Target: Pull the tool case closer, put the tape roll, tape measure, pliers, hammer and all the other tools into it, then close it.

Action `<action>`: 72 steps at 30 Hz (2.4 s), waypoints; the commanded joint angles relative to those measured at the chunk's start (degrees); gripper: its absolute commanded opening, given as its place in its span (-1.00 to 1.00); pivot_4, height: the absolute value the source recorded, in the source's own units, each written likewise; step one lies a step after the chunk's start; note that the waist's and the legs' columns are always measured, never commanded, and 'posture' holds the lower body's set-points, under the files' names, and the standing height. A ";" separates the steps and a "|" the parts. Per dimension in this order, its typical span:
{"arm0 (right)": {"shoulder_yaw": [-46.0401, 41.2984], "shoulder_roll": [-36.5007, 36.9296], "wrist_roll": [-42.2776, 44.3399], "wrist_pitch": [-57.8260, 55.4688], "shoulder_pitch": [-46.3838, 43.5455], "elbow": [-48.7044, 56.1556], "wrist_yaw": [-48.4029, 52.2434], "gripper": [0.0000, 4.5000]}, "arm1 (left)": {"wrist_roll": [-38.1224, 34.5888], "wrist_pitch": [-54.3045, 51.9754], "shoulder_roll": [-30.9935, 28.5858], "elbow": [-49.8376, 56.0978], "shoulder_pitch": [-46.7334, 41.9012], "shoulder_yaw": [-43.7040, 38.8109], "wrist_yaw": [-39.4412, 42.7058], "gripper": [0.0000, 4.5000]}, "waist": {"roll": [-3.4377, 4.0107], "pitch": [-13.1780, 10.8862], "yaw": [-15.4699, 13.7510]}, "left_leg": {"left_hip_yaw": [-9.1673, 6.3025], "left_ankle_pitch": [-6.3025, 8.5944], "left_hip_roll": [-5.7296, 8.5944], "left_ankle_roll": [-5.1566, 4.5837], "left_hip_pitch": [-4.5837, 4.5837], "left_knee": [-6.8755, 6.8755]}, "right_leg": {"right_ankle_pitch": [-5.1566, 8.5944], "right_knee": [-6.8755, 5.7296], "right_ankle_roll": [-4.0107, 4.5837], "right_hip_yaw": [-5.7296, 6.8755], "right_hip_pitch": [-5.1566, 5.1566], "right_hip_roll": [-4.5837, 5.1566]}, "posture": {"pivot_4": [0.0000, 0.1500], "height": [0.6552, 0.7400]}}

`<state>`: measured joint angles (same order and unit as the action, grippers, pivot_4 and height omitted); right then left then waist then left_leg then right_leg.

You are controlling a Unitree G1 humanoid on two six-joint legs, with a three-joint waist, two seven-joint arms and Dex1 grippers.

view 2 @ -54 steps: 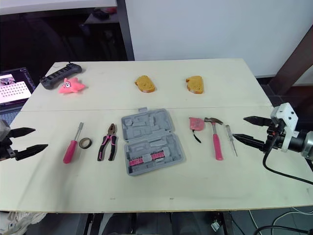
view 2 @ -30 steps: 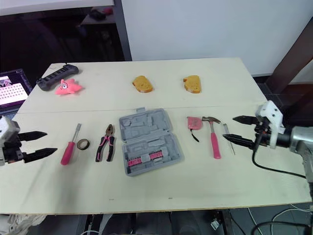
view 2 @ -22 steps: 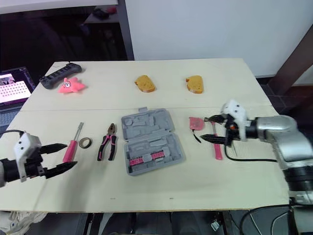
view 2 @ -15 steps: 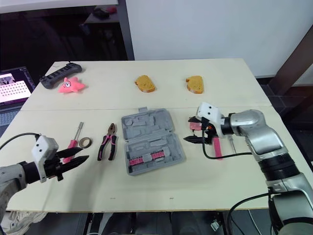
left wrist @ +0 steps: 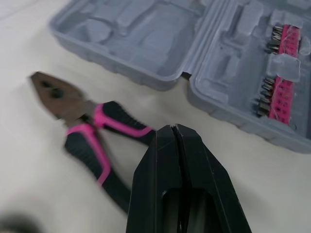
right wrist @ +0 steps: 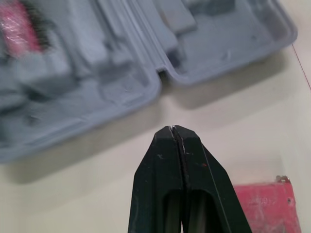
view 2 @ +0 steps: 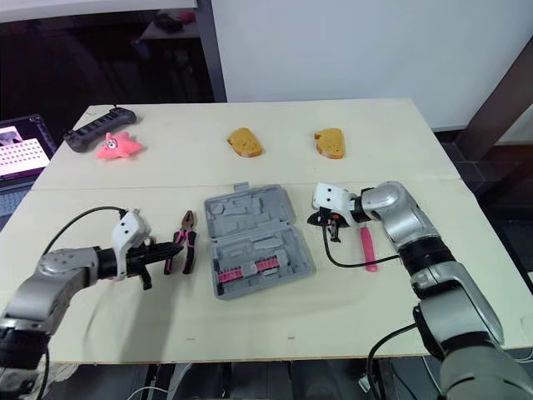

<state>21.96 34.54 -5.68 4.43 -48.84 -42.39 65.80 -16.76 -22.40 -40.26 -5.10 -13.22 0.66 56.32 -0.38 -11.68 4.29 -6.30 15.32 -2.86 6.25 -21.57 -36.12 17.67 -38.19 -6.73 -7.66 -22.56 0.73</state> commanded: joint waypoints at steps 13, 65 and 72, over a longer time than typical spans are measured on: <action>0.26 -7.16 -8.20 14.64 -8.55 -19.38 -4.01 -0.99 | 6.33 2.00 5.15 -7.57 -8.58 8.04 0.27 -1.00 | 0.01 0.00 0.28 | -0.11 -0.01 0.00 0.01 0.00 -0.02 | 0.00 -0.16 0.01 0.07 -0.01 0.00 | 1.00 1.00; -5.15 -4.00 3.46 -19.30 27.29 40.94 1.61 -0.99 | 5.76 -5.31 2.40 10.87 6.55 4.03 -1.40 -1.00 | 0.00 0.02 1.20 | -0.27 -0.03 0.02 0.06 0.10 -0.07 | 0.01 -0.26 0.01 0.14 0.15 -0.02 | 1.00 1.00; -4.12 -4.41 3.53 -19.56 27.80 39.69 -0.35 -0.99 | 4.41 -8.04 -0.02 15.59 10.97 1.69 -2.37 -1.00 | -0.01 0.02 1.18 | -0.27 -0.03 0.02 0.06 0.07 -0.02 | 0.02 -0.20 0.01 0.15 0.12 -0.02 | 1.00 1.00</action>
<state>17.58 30.84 -3.07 -15.44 -20.99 -3.71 66.11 -11.38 -30.08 -39.51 8.23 -2.65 3.63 54.41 -0.39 -11.66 5.47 -6.57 15.29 -2.85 6.31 -21.49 -36.13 17.68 -38.40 -6.72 -7.51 -22.44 0.71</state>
